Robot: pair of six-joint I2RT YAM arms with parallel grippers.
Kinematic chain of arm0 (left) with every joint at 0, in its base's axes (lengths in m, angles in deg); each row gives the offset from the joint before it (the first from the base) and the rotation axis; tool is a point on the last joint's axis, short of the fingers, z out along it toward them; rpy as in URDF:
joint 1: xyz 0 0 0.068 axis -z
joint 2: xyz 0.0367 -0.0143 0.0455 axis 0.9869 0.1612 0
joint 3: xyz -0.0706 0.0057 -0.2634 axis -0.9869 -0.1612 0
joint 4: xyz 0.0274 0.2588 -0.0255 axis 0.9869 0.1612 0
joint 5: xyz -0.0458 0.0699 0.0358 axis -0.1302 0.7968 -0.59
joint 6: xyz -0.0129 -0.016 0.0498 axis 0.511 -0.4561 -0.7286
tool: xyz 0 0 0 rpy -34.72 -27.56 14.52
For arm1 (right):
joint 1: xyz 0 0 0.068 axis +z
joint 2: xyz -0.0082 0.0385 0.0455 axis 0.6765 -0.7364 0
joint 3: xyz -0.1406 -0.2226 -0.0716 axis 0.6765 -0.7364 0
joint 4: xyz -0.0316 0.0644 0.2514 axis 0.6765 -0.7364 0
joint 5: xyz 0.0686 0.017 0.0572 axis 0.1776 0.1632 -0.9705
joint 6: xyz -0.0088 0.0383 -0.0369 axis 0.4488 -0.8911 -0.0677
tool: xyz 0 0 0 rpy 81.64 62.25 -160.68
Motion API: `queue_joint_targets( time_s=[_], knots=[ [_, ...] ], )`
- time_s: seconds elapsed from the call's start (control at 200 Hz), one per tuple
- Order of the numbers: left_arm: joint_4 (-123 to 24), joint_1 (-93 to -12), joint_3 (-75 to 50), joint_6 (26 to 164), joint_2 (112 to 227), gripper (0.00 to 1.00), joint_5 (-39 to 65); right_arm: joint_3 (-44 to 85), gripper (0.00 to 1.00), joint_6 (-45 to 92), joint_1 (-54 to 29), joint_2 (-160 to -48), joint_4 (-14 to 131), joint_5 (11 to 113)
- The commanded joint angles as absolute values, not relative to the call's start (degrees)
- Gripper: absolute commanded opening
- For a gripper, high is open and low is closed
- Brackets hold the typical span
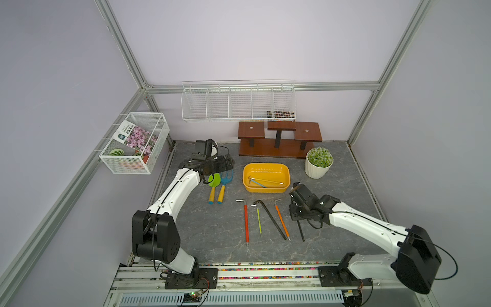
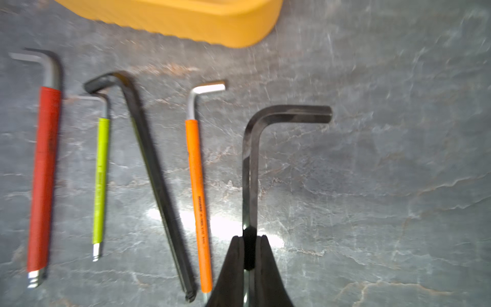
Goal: Put the hex key on the desktop into the storage box
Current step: Pick up the Allen key from the center of the board.
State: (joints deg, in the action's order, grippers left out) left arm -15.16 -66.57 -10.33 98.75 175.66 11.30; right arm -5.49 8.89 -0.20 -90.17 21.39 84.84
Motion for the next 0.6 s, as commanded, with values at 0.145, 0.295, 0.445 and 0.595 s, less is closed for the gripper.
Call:
queue_joint_targets(
  time_s=[0.145,0.295,0.445,0.595],
  knots=[
    [-12.18,-66.7,-4.73,99.38,180.54,1.0,6.62,-0.01,0.0,14.57,0.05,-90.37,17.65,84.78],
    [-13.47,-66.68,-5.95,96.97,180.95,1.0,7.9,2.35,0.0,16.87,-0.07,-91.85,16.62,84.95],
    [-14.86,-66.83,-7.58,98.57,180.15,1.0,7.77,4.88,0.0,19.58,-0.29,-94.26,15.71,83.91],
    [-14.79,-66.79,-8.87,98.15,179.13,1.0,8.78,6.46,0.0,20.94,-0.39,-95.36,15.55,83.31]
  ],
)
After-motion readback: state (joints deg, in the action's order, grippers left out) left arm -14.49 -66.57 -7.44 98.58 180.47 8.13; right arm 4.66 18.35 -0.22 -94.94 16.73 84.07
